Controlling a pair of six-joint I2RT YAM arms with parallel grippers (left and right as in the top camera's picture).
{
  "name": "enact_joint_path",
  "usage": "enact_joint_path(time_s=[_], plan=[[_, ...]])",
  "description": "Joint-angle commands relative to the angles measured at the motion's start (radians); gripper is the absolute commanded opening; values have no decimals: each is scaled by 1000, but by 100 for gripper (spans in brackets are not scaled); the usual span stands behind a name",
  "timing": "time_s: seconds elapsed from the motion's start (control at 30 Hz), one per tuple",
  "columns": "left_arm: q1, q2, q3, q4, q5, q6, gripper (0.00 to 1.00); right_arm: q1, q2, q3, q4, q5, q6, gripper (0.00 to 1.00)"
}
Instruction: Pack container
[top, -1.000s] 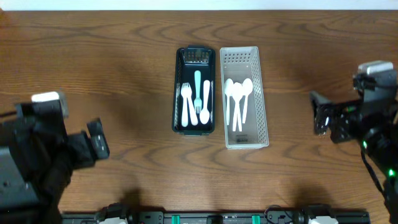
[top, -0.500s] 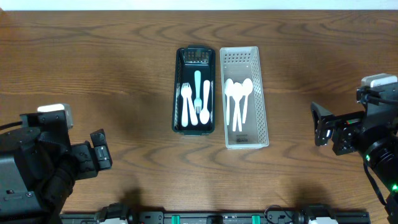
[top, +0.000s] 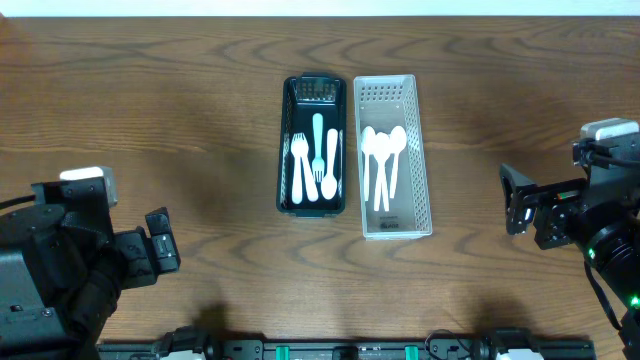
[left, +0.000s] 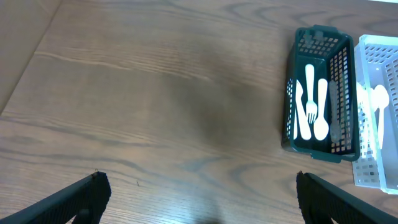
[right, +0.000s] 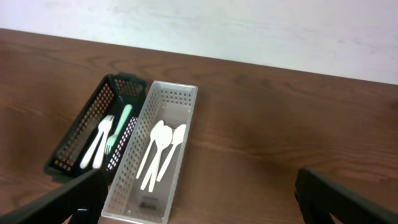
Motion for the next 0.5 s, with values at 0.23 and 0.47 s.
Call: enact_joint_path(time_s=[0.23,0.47], plan=[[-5,3,-10,-2,-5,2,98,-8,-253,-316,161,102,-3,99],[-5,3,-10,-2,-5,2,98,-8,-571,-828,377,98,116,99]])
